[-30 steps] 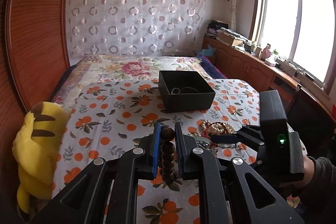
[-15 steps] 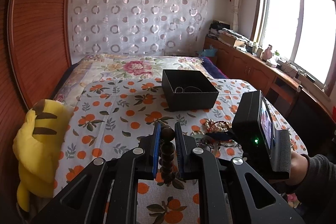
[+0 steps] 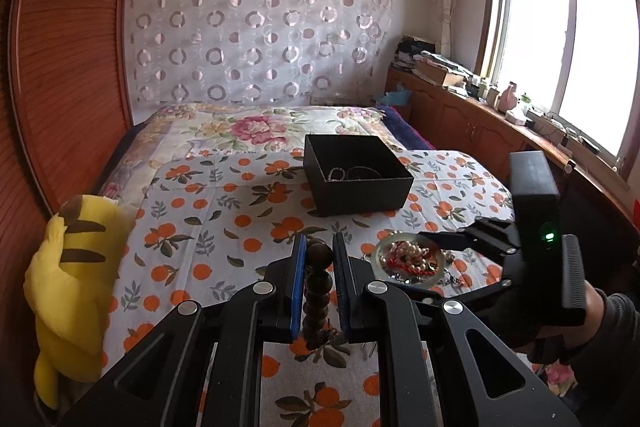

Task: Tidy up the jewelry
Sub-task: 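Lift the bead bracelet with the left tool while the right tool grasps the jade bangle, then drop the bead bracelet into the box with the left tool while the right tool drops the bangle in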

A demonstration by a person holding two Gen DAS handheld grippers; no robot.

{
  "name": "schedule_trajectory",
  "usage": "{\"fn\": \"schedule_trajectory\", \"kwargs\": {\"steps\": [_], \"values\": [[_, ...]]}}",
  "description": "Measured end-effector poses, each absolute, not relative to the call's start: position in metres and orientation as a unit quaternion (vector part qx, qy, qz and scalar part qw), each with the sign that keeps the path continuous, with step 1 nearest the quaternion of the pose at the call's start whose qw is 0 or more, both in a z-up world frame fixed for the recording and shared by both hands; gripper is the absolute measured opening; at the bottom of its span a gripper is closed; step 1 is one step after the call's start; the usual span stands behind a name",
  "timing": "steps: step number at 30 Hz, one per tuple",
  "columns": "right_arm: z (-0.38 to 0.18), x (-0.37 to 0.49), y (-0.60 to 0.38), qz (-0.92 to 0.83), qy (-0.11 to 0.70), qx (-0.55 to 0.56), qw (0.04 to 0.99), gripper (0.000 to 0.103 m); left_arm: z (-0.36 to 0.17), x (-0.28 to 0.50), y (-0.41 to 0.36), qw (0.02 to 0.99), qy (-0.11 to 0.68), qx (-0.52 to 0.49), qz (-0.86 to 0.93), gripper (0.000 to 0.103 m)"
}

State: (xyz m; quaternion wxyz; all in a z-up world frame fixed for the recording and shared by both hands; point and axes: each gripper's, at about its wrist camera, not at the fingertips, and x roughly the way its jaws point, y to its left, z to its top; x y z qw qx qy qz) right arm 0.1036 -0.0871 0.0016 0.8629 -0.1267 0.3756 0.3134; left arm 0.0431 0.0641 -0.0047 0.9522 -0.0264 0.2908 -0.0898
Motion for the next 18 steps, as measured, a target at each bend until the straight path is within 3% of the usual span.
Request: {"fn": "schedule_trajectory", "kwargs": {"steps": [18], "values": [[0.019,0.115,-0.140,0.278,0.360,-0.094,0.886,0.074,0.023,0.083,0.029,0.953,0.282,0.008,-0.113,0.012]]}}
